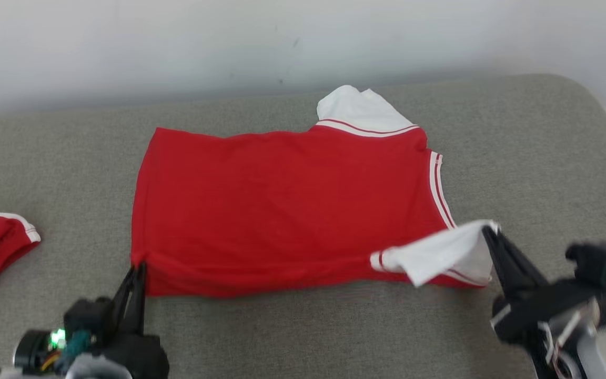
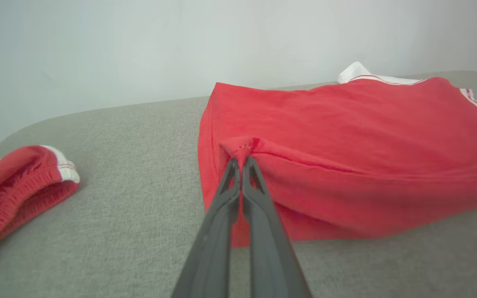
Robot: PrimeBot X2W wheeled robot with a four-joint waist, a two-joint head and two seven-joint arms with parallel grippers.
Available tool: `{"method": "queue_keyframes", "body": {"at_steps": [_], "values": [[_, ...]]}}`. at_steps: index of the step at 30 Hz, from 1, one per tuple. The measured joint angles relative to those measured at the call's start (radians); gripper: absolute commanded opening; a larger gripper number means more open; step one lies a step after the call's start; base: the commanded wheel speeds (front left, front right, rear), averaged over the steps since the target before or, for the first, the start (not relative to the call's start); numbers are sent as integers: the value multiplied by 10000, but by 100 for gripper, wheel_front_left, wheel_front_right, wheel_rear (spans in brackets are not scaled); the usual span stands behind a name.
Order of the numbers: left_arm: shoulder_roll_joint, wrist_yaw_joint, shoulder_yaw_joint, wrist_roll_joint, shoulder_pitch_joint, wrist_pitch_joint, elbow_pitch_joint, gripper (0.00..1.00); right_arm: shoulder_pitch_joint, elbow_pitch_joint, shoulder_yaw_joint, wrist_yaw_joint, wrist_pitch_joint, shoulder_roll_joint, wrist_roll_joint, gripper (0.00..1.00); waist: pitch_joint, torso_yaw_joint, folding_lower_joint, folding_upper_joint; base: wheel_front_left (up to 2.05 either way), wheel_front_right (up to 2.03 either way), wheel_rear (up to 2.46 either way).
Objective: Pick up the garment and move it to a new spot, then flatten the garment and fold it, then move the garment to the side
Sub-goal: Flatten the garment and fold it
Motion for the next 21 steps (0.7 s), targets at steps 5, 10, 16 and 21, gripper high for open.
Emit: {"method": "queue_keyframes", "body": {"at_steps": [5, 10, 16, 21], "values": [[52, -303, -132, 40, -1397, 201, 1126, 0, -2096, 2092, 447, 0, -163, 111, 13, 0, 303, 56, 1, 0, 0, 0, 0], [-42, -573, -357, 138, -2586, 176, 2499, 0, -3760, 4376, 999, 0, -608, 345, 81, 0, 656, 106, 1, 1, 0, 0, 0], [-265, -769, -550, 311, -3470, -117, 3705, 0, -4816, 6264, 1409, 0, -1530, 556, 190, 0, 980, 162, 1, 1, 0, 0, 0], [-441, -779, -732, 485, -3927, -412, 4518, 100, -5311, 7246, 1912, 0, -2349, 633, 460, 100, 1144, 259, 2, 1, 0, 0, 0]]}}
